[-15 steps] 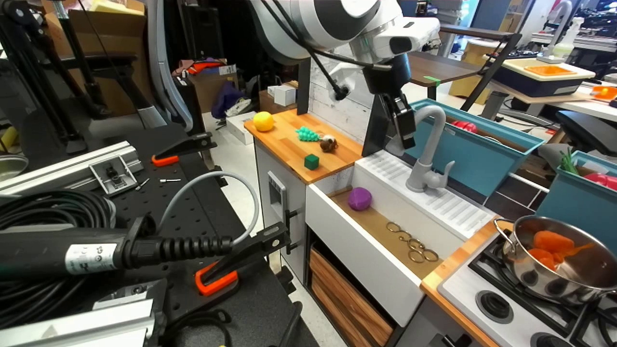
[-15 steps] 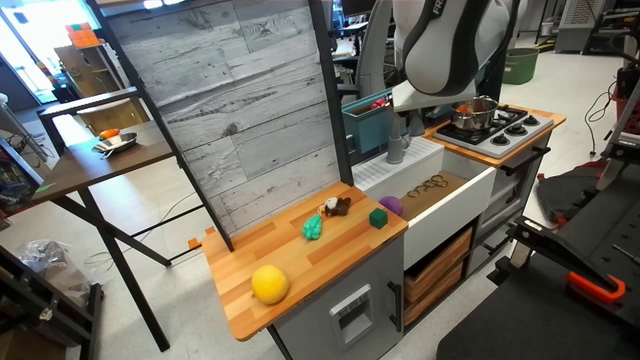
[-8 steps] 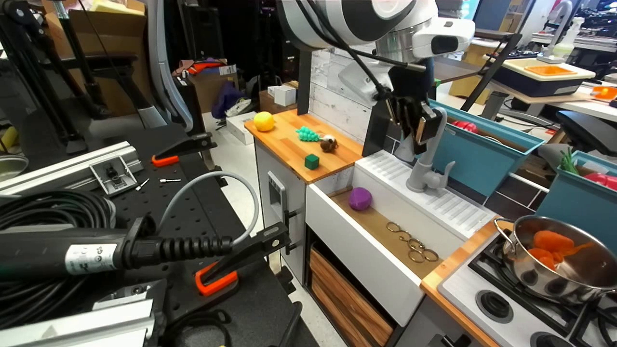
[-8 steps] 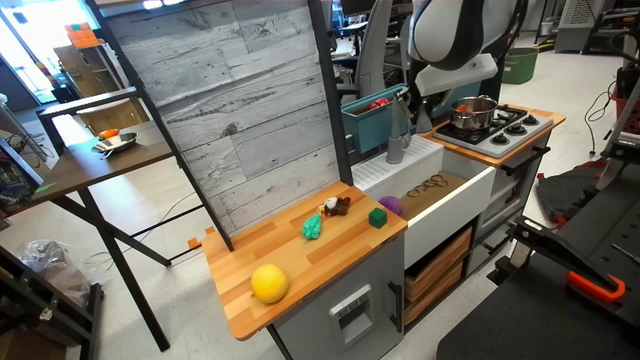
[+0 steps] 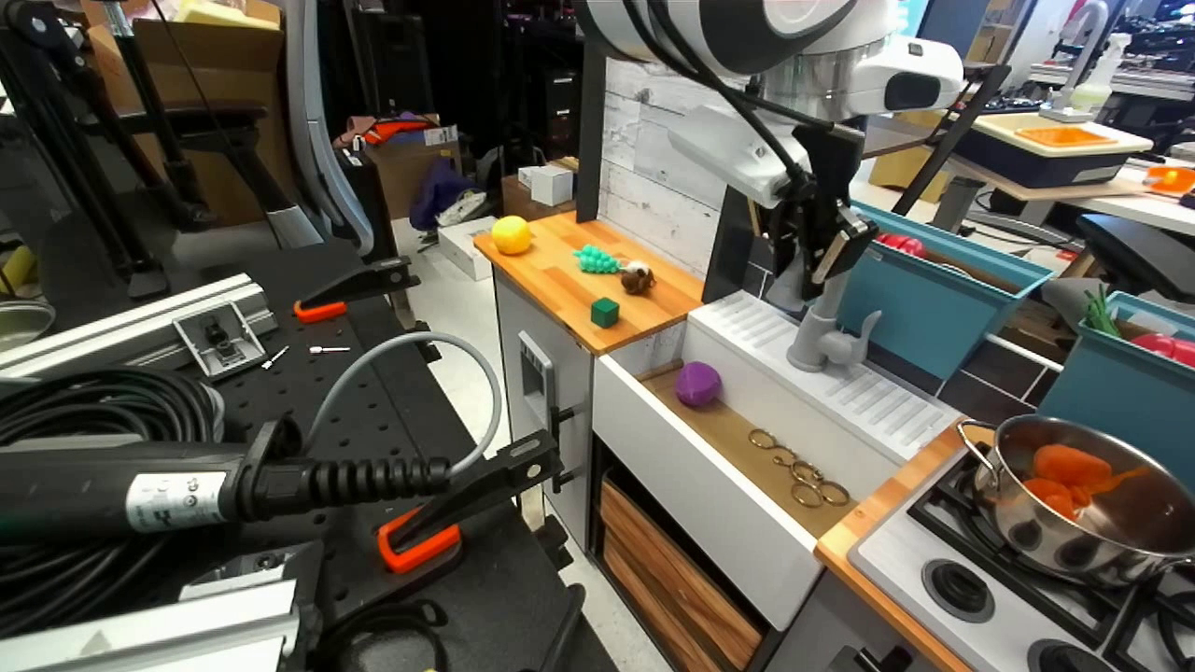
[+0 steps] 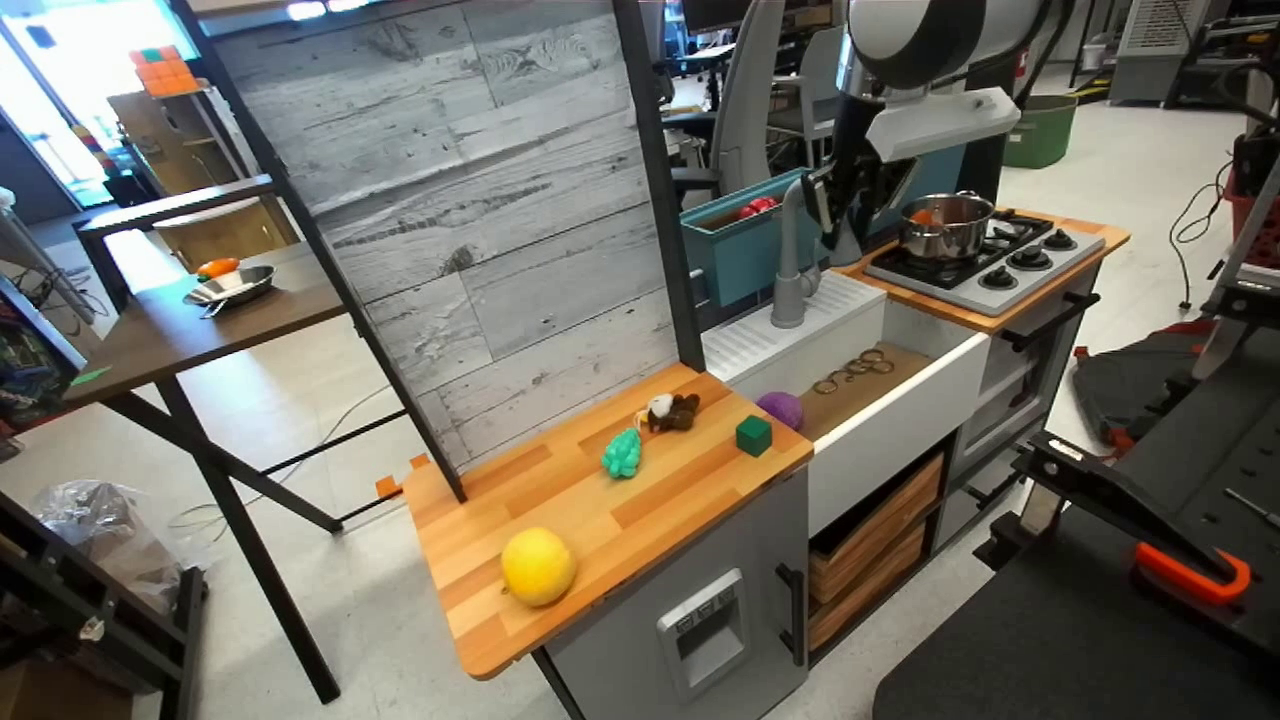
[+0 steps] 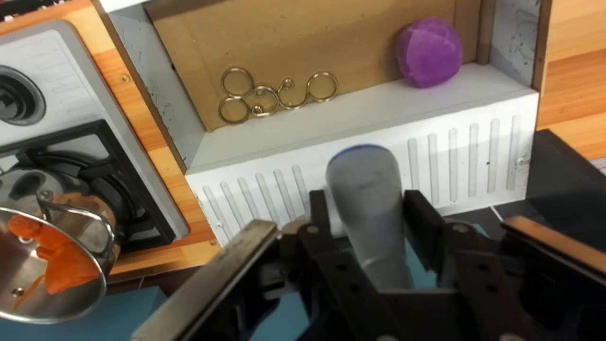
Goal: Move the tap at the center
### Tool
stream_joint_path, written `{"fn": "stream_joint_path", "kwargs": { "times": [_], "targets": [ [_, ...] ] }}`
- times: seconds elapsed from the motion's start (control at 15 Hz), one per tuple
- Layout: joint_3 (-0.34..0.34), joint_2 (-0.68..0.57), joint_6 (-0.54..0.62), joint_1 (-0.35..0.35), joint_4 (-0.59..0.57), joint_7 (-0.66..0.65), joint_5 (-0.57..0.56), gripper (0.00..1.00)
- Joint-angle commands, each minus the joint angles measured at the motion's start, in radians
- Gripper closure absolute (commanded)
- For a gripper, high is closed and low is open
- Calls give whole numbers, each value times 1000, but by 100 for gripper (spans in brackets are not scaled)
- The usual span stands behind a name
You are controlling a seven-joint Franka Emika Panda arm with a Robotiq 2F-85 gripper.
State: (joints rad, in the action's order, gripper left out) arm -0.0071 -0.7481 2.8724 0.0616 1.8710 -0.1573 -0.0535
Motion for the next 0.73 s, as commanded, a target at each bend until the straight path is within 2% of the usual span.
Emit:
{"fn": "stream_joint_path", "kwargs": {
  "times": [0.0, 0.2, 0.4, 0.47, 0.53, 0.67],
  "targets": [
    [64, 195, -141, 86, 187, 183, 20, 24],
    [51, 351, -321, 102, 296, 245, 19, 1],
    [29, 508, -554, 104, 361, 325, 18, 0],
    [7, 385, -460, 67, 281, 223, 16, 0],
    [3, 437, -519, 68, 304, 244, 13, 0],
    [1, 496, -557, 68, 337, 259, 11, 0]
  ]
}}
